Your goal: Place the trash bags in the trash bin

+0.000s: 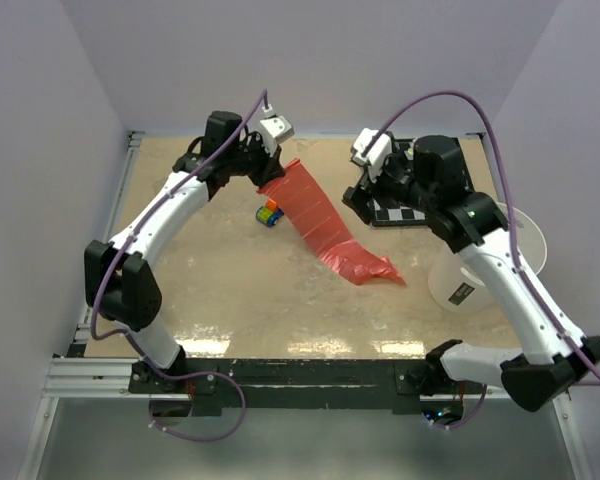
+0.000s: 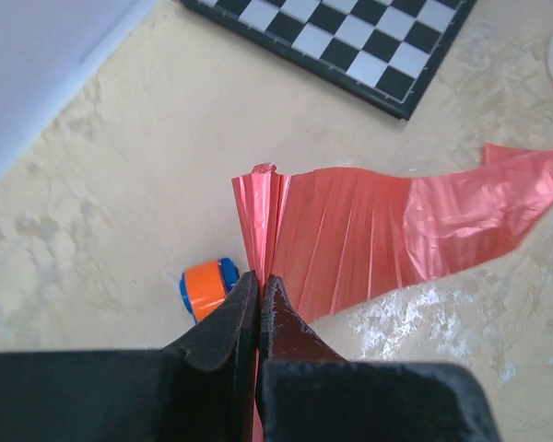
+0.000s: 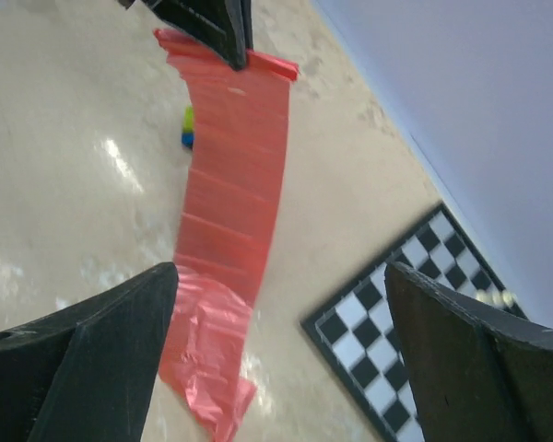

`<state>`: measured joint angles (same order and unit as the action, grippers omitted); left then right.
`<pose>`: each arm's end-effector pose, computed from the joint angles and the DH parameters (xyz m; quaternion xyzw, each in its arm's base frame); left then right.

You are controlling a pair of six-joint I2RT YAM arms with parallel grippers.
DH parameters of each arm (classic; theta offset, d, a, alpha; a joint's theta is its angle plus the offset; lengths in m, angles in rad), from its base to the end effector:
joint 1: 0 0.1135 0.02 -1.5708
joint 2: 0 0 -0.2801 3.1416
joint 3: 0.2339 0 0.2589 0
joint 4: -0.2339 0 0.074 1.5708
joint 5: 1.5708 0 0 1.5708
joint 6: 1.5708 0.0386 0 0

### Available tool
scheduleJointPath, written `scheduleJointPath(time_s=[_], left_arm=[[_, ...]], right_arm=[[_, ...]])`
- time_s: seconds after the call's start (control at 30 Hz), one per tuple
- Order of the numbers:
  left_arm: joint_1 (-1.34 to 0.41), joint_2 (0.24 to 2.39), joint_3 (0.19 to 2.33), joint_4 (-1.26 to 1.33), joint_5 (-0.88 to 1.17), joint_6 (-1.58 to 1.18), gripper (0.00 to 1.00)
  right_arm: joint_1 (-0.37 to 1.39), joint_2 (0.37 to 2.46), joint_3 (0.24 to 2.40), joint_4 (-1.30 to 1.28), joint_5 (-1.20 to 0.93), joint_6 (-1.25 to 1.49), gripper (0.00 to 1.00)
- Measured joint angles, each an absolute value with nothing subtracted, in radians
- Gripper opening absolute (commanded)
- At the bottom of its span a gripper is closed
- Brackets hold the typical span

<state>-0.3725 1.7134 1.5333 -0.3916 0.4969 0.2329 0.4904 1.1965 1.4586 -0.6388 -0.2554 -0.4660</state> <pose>0.3743 -0.1660 0.3463 0.3661 0.7770 -0.2477 0.4481 0.2149 0.1258 0.4565 -0.4410 0.6953 0.1121 0.5563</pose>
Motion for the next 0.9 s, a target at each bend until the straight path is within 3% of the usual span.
scheduleJointPath(time_s=[0.5,0.9], left_arm=[[-0.389,1.528,1.742,-0.64,0.513,0.43,0.0],[-0.389,1.52,1.742,-0.672,0.464,0.43,0.0]], right_arm=[[0.49,1.43,1.323,0.032,-0.648,-0.382,0.89],[0.49,1.577,1.345,0.153,-0.757,-0.306,0.62]])
